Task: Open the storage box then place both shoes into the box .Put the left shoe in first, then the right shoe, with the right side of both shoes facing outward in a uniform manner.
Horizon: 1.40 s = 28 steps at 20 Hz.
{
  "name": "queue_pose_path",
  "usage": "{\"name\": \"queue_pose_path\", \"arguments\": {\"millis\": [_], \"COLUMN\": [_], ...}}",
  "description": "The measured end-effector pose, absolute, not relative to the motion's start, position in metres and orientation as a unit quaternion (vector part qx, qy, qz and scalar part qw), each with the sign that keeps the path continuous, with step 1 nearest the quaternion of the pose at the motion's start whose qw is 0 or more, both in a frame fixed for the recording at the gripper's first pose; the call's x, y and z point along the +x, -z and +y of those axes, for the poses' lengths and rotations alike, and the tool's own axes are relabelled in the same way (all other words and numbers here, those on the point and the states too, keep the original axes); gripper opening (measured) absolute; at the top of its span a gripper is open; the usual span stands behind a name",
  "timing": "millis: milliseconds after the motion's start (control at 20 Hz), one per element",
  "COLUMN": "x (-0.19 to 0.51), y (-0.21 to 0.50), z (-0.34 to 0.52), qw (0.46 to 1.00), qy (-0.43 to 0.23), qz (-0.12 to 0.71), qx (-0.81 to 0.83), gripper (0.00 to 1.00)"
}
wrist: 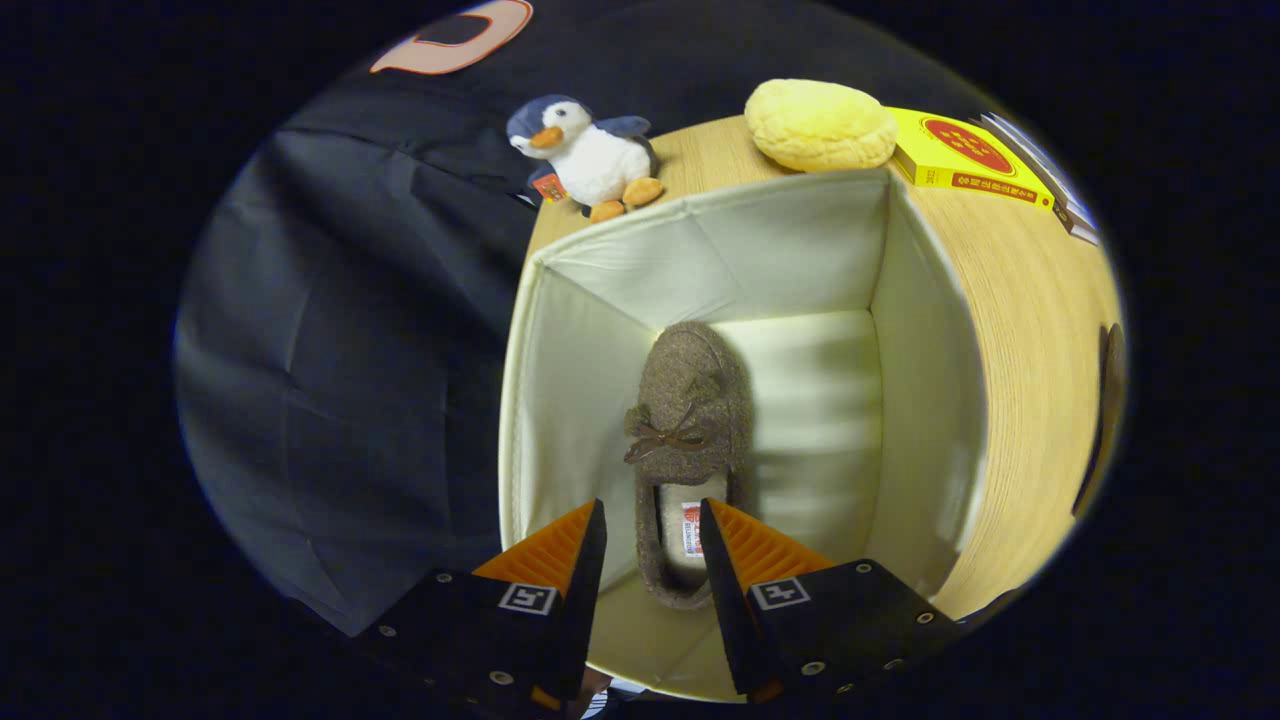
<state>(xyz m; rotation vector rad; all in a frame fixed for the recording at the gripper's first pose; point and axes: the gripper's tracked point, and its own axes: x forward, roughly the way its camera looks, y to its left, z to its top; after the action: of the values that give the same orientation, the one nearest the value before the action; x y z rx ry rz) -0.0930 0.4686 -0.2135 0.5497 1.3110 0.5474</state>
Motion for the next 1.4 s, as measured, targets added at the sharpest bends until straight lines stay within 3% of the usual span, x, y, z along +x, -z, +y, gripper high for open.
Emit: {"name": "queue_pose_path", "arguments": {"millis": [250, 550, 850, 1150, 1400], "x": [-0.093, -0.076, -0.071, -0.082, -0.102], "y": [0.187, 0.176, 0.196, 0.265, 0.316], "z": [0.416, 0.321, 0.209, 0.090, 0.031], "qw": [0.753, 0.825, 0.878, 0.890, 0.886], "qy": [-0.281, -0.267, -0.195, -0.084, -0.035], "qz": [0.536, 0.440, 0.392, 0.419, 0.443], "qx": [0.258, 0.233, 0.195, 0.156, 0.131], "gripper": [0.78, 0.94, 0.97, 0.98, 0.97]}}
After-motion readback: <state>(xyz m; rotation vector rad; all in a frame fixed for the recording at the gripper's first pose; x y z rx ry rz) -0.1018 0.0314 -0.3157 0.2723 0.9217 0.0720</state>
